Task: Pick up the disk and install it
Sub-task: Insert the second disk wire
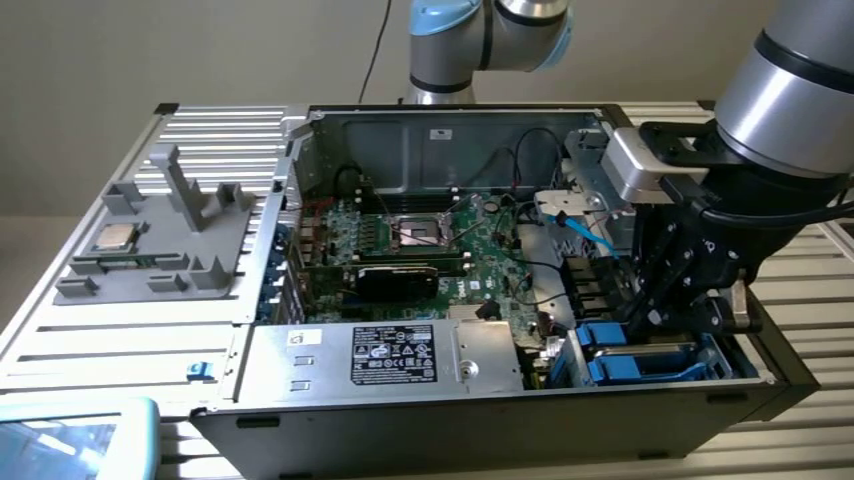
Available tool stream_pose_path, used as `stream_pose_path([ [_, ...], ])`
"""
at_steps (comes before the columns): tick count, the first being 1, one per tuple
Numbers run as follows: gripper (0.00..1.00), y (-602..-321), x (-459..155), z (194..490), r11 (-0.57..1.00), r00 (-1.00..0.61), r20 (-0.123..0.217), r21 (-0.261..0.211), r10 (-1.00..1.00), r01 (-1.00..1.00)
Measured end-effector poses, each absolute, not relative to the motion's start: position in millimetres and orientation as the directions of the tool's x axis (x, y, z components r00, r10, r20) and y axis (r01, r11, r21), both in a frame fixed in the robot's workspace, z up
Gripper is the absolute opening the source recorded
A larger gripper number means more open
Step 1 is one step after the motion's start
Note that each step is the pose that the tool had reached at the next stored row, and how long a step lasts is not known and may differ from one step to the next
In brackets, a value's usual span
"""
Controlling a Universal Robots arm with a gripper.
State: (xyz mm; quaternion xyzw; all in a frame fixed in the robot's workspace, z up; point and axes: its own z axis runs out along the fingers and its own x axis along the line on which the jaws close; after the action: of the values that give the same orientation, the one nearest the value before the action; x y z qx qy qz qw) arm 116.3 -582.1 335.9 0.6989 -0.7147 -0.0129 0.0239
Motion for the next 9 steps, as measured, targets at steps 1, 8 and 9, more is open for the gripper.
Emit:
stream_pose_path([
  [1, 0.16, -582.1, 116.3, 335.8, 0.023, -0.022, 0.016, 0.052, -1.000, -0.998],
  [8, 0.24, -581.9, 116.4, 337.0, 0.023, -0.022, 0.016, 0.051, -1.000, -0.998],
  [9, 0.24, -581.6, 116.4, 338.5, 0.023, -0.022, 0.016, 0.050, -1.000, -0.998],
])
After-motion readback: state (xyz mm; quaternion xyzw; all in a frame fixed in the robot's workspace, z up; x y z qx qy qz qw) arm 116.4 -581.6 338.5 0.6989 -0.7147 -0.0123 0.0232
